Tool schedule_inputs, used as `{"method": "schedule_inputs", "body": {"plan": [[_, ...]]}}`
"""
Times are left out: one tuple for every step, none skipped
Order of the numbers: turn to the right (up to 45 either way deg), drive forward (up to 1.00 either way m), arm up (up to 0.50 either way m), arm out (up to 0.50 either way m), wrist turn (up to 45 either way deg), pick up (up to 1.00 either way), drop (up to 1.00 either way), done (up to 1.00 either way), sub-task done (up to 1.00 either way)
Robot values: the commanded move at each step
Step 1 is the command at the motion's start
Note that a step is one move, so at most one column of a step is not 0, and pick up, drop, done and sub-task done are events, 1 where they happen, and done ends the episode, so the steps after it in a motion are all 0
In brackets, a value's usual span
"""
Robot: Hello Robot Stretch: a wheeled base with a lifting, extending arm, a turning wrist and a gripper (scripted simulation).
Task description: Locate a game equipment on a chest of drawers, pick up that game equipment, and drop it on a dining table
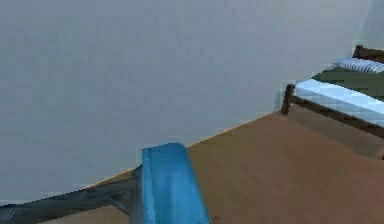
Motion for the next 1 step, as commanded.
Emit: {"method": "schedule_inputs", "body": {"plan": [[3.0, 0.00, 0.00, 0.00, 0.0, 0.00, 0.00, 0.00, 0.00]]}}
